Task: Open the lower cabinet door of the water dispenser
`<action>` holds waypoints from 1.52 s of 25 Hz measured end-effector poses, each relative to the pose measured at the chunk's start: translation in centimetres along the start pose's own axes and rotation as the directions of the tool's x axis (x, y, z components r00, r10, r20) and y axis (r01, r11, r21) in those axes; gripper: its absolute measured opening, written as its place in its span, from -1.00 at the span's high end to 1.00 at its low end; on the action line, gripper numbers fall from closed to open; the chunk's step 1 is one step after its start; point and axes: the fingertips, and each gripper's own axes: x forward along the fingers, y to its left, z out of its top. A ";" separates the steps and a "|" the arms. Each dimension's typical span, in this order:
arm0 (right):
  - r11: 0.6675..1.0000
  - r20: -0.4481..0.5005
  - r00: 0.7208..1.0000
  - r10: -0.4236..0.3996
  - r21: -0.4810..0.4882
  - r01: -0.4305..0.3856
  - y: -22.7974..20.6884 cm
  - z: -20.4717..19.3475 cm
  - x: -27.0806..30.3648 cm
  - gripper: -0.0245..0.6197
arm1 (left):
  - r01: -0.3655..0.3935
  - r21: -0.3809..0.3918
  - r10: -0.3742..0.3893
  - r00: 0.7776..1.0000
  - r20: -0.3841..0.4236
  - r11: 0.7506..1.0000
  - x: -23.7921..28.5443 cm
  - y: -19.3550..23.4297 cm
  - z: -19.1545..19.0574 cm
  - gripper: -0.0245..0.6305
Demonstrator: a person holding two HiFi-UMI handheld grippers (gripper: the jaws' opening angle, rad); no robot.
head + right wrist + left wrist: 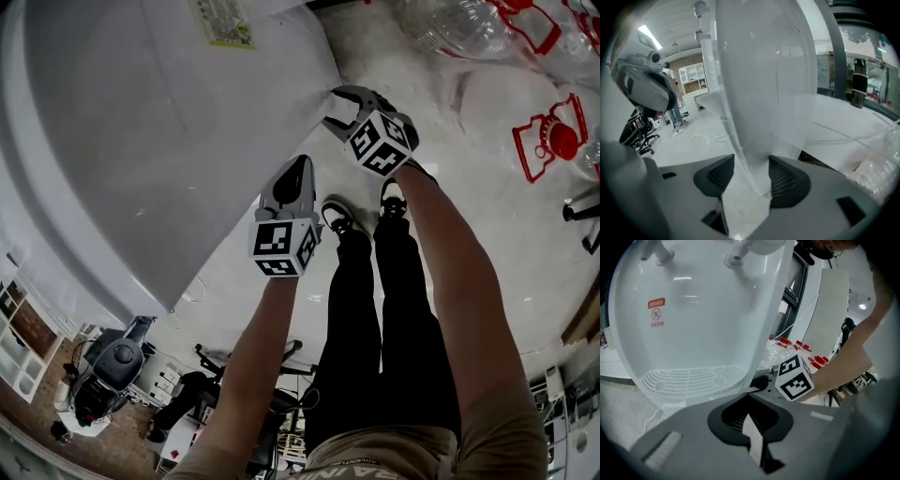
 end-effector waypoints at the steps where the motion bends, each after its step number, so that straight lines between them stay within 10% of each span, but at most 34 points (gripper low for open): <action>1: 1.000 0.002 1.000 -0.001 0.004 0.001 0.0 0.1 0.1 0.31 | 0.000 0.002 0.000 1.000 -0.001 1.000 -0.1 0.1 -0.1 0.92; 38: 0.938 0.037 0.996 -0.076 0.343 0.059 0.8 1.3 -0.2 0.23 | -0.047 -0.039 0.047 0.999 0.012 0.998 -1.7 0.3 -0.5 0.92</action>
